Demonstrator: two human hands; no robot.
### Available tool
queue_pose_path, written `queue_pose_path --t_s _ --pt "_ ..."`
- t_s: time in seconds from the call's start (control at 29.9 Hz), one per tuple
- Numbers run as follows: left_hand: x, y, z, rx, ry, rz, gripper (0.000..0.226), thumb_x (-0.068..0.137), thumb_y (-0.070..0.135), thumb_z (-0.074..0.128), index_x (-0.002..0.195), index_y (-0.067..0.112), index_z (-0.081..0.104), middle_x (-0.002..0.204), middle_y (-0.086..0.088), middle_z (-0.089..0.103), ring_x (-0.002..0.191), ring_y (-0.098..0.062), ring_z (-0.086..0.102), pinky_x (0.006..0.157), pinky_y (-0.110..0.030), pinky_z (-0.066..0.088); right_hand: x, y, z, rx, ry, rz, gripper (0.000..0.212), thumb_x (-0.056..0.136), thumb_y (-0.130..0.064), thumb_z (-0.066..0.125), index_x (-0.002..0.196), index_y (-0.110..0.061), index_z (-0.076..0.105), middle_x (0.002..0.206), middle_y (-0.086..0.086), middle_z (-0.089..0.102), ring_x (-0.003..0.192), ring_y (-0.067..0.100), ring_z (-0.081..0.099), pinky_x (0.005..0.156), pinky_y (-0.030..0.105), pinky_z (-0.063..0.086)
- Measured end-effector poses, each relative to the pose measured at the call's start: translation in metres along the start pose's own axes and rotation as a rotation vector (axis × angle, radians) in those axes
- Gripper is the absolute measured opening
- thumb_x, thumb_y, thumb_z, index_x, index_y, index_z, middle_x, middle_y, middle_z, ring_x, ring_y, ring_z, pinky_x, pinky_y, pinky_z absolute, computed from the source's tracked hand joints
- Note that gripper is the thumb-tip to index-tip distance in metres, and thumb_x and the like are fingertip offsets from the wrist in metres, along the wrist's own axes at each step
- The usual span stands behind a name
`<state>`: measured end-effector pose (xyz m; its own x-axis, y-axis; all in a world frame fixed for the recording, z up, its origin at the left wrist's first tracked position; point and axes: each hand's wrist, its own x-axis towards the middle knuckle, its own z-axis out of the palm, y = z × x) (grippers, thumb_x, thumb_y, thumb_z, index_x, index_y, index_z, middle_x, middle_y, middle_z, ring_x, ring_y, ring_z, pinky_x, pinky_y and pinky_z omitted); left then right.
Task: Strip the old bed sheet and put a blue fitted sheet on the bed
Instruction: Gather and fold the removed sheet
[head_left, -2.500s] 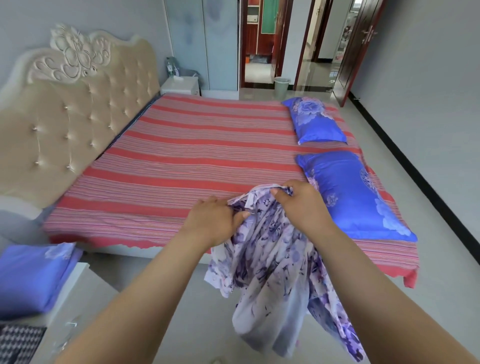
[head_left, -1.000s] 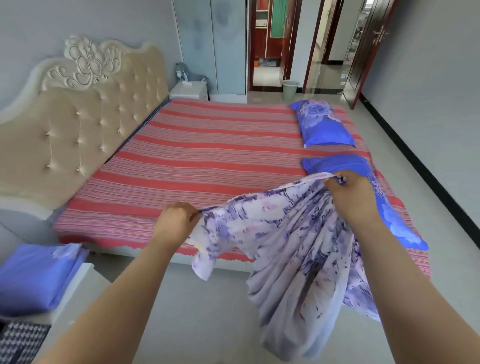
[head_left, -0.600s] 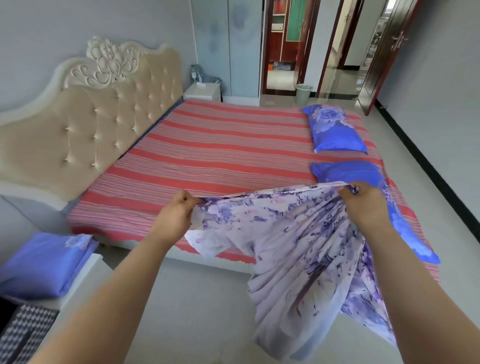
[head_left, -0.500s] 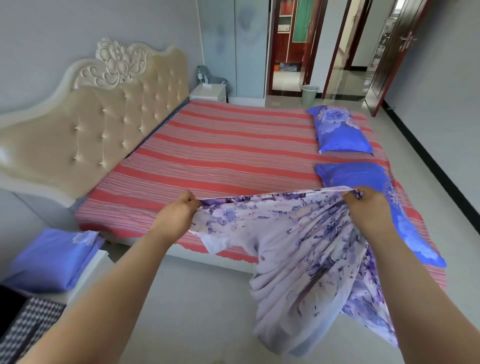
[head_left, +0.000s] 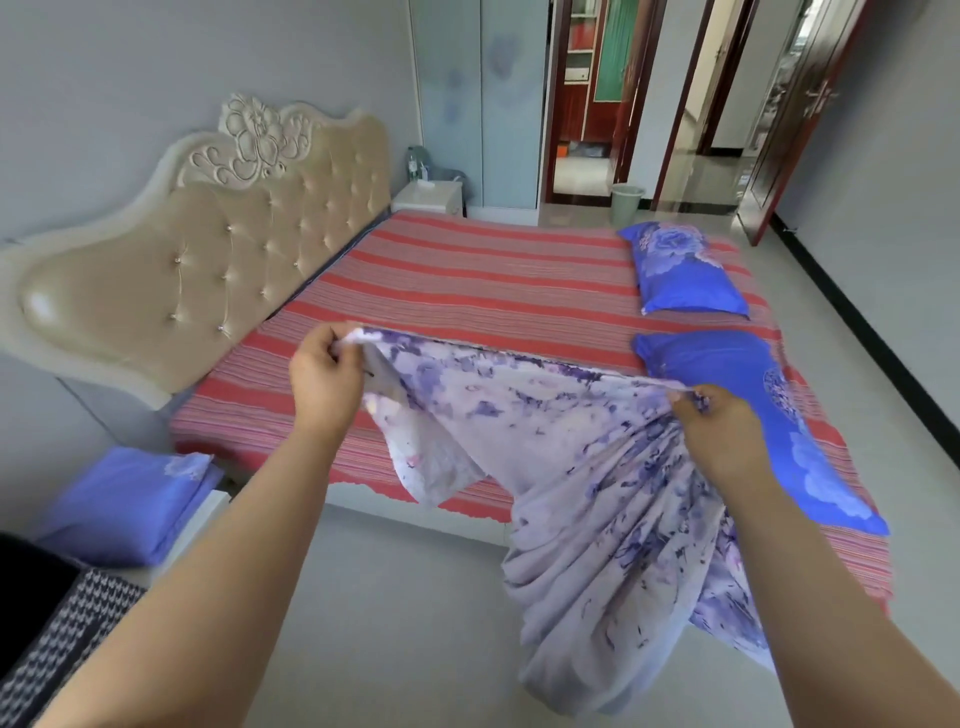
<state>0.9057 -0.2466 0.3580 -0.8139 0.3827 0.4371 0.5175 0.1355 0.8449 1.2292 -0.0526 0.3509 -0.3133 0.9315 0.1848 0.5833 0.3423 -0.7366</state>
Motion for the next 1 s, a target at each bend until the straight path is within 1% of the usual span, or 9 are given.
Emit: queue_pose_path --t_s 0.13,0.2,0.27,0.37,0.53,0.6,0.7,0.84,1.0 --pt "0.040 0.068 -0.033 -0.178 0.270 0.243 0.018 0.082 0.011 0.046 0.082 0.027 0.055 0.077 0.011 0.053 0.069 0.002 0.048 0.069 -0.018 0.041 -0.048 -0.011 0.062 -0.056 -0.406 -0.077 0.048 0.089 -0.054 0.050 0.105 -0.011 0.066 0.092 0.017 0.069 0.089 0.034 0.064 0.078 0.037 0.047" --pt "0.051 0.097 -0.048 -0.189 0.321 0.358 0.024 0.080 0.012 0.046 0.080 0.036 0.050 0.073 0.015 0.047 0.064 0.003 0.042 0.064 -0.016 0.036 -0.073 -0.022 0.100 0.002 -0.647 -0.064 0.070 0.082 -0.071 0.045 0.109 -0.009 0.063 0.096 0.021 0.068 0.079 0.028 0.064 0.071 0.034 0.045" --pt "0.056 0.110 -0.063 -0.202 0.320 0.375 0.023 0.081 0.014 0.047 0.078 0.037 0.052 0.070 0.017 0.047 0.061 0.004 0.041 0.061 -0.015 0.034 -0.080 -0.040 0.114 0.031 -0.688 -0.084 0.052 0.088 -0.058 0.049 0.106 -0.012 0.066 0.090 0.015 0.068 0.070 0.018 0.055 0.067 0.030 0.043" --pt "0.076 0.094 -0.095 0.051 0.151 0.300 0.013 0.082 0.021 0.051 0.077 0.027 0.061 0.066 0.010 0.057 0.060 -0.003 0.050 0.060 -0.019 0.040 -0.058 -0.051 0.085 -0.020 -0.349 -0.070 0.024 0.094 -0.032 0.055 0.092 -0.012 0.067 0.083 0.015 0.065 0.074 0.023 0.057 0.066 0.032 0.040" --pt "0.070 0.043 -0.112 0.379 -0.819 0.177 0.031 0.081 0.021 0.073 0.054 0.034 0.065 0.050 0.015 0.060 0.048 0.005 0.050 0.060 -0.023 0.040 -0.021 -0.053 0.008 -0.050 0.309 0.028 0.040 0.082 -0.036 0.042 0.091 -0.002 0.061 0.086 0.027 0.062 0.083 0.042 0.059 0.072 0.042 0.044" --pt "0.056 0.030 -0.101 0.432 -0.998 0.125 0.036 0.083 0.027 0.071 0.049 0.035 0.064 0.046 0.017 0.054 0.046 0.005 0.045 0.059 -0.023 0.035 -0.017 -0.063 0.000 -0.060 0.424 0.060 0.039 0.082 -0.037 0.039 0.089 -0.003 0.057 0.085 0.027 0.060 0.082 0.043 0.057 0.073 0.044 0.045" --pt "0.054 0.008 -0.096 0.396 -0.789 0.090 0.025 0.086 0.032 0.068 0.063 0.023 0.065 0.053 0.011 0.058 0.051 -0.005 0.051 0.059 -0.027 0.039 -0.018 -0.080 -0.005 -0.067 0.454 0.010 0.029 0.088 -0.030 0.043 0.088 -0.006 0.058 0.083 0.023 0.059 0.079 0.039 0.056 0.070 0.042 0.045" --pt "0.075 0.010 -0.114 0.513 -0.119 0.256 0.024 0.090 0.032 0.061 0.083 0.011 0.072 0.077 -0.014 0.069 0.072 -0.031 0.063 0.059 -0.030 0.036 -0.027 -0.094 0.001 -0.155 0.032 -0.096 0.024 0.092 -0.025 0.054 0.073 -0.011 0.054 0.069 0.010 0.048 0.067 0.026 0.047 0.061 0.035 0.038" --pt "0.107 0.050 -0.117 -0.033 0.104 0.230 0.021 0.086 0.032 0.059 0.086 0.013 0.066 0.078 0.001 0.060 0.073 -0.012 0.053 0.066 -0.025 0.041 -0.054 -0.104 0.043 -0.197 -0.206 -0.093 0.038 0.097 -0.025 0.052 0.062 -0.030 0.037 0.059 -0.008 0.038 0.058 0.018 0.037 0.051 0.027 0.028"
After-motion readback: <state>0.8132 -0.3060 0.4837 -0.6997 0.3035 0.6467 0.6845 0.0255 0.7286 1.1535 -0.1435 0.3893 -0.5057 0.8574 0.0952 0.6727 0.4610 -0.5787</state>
